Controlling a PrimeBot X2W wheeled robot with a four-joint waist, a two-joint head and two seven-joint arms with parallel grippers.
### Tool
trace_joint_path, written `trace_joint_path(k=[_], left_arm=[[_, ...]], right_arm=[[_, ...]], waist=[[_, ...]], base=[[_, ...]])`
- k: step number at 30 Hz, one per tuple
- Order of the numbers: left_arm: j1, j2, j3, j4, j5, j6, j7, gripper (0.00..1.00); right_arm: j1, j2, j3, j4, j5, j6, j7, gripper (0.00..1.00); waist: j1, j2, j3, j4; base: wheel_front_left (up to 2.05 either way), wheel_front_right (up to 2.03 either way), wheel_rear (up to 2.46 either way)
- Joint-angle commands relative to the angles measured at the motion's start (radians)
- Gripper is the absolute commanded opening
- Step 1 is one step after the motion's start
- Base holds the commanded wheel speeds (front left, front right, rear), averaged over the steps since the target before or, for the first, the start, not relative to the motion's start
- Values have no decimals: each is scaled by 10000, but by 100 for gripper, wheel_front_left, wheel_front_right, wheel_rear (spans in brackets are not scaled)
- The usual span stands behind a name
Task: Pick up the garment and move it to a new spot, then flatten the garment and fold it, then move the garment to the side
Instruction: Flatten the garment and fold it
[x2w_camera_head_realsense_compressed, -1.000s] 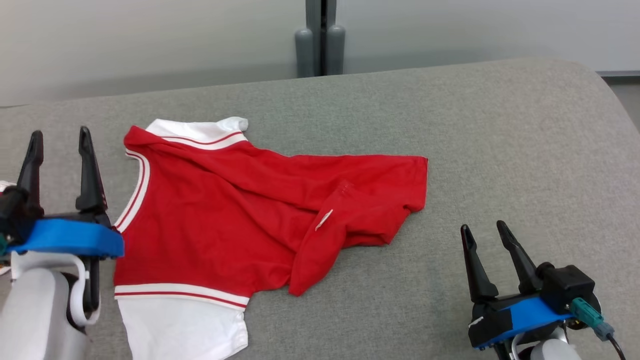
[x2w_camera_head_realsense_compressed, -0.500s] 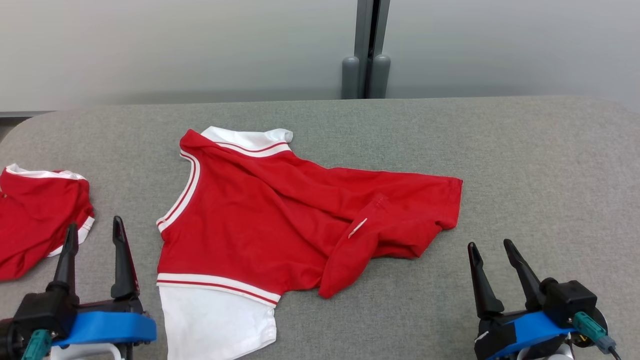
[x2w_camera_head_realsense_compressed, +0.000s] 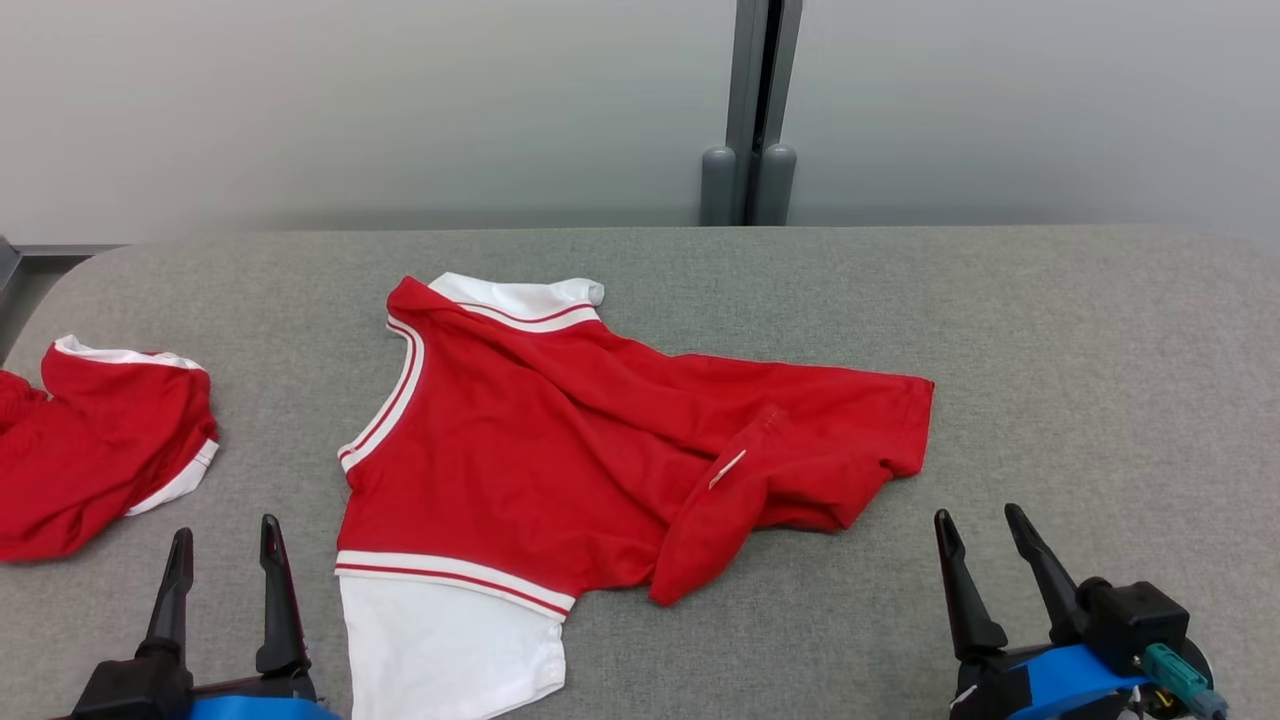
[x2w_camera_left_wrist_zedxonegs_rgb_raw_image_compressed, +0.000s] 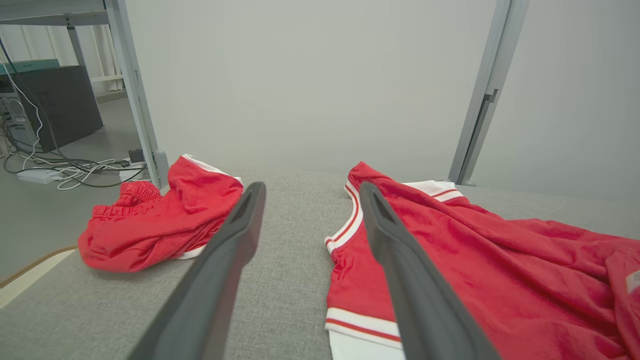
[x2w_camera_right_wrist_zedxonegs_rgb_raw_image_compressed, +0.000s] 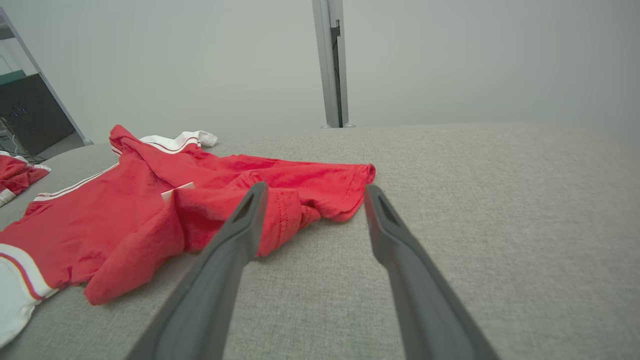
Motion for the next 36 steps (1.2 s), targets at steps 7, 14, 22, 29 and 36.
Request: trace_joint_path(k=[7,14,22,29,36], left_arm=[[60,-141,223,125,238,-216,-24,100],[115,-189,407,233,355,-341,-24,100],[39,-263,483,343,437,-418,-24,100],[-166,-334,342,382,430,-462,-25,100],[-484,-376,184,545,338,-551,-25,100]], right_arm=[[170,-28,46,157,18,1,-37,100],[206,-28,78,226,15,1,-37,100],[3,-28,186,318,-164,1,-37,100],[-1515,-228,1023,817,-546,1,370,100],[-3602,-643,2149,1910,-415,1,1657,100]], waist=[[0,2,-159,29],[0,2,-189,-50],[0,2,-186,-5],[0,2,-26,235],[0,2,277,626]], base=[[0,0,0],[0,0,0],[0,0,0],[0,0,0],[0,0,0]])
